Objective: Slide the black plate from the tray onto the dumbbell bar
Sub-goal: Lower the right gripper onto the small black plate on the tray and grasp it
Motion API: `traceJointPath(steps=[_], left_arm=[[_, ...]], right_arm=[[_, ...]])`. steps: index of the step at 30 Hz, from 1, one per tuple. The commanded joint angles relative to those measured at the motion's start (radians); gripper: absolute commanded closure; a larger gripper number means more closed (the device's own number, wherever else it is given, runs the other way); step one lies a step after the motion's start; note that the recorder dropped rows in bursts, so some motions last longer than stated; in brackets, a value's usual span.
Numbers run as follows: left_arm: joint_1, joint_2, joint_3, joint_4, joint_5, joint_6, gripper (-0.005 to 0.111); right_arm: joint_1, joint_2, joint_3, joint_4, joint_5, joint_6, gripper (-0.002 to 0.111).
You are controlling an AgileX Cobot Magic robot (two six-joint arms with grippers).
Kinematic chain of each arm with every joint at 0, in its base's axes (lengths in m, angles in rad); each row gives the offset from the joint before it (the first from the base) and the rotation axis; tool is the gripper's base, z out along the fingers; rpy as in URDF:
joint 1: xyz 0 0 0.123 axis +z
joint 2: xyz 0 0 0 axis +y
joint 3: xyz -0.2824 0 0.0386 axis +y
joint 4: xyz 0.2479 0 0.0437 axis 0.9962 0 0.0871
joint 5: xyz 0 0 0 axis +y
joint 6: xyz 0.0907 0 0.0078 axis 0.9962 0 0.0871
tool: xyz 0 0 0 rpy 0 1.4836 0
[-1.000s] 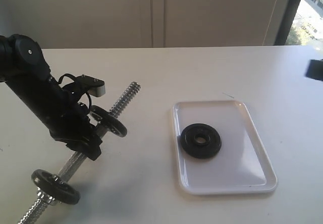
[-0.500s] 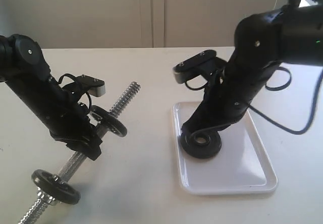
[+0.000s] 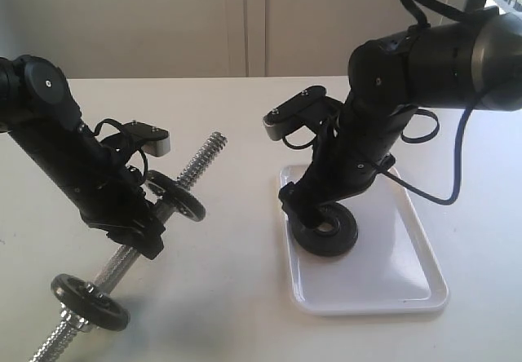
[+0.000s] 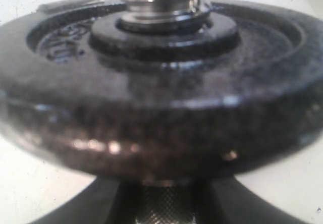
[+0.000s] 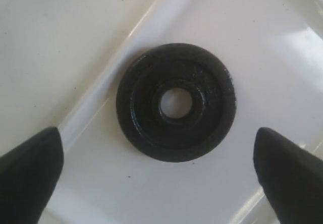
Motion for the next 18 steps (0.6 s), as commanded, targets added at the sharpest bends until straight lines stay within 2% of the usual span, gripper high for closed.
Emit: traceJointPath(steps=[1,10,18], left_arm=[[0.000,-0.056,-0.022,-0.083,0.039,-0.002,0.107],[0.000,-0.056,-0.022,-0.083,0.039,-0.002,0.107],[0.000,-0.056,-0.022,-0.083,0.039,-0.002,0.107]], right_arm=[[0.004,-0.002,-0.006,-0.031,-0.018,-0.014,0.003],[0.004,0.005,-0.004,-0.041,-0.053,-0.007,0.003],[0.004,0.130,-0.004,-0.080,-0.095,0.007,0.003]])
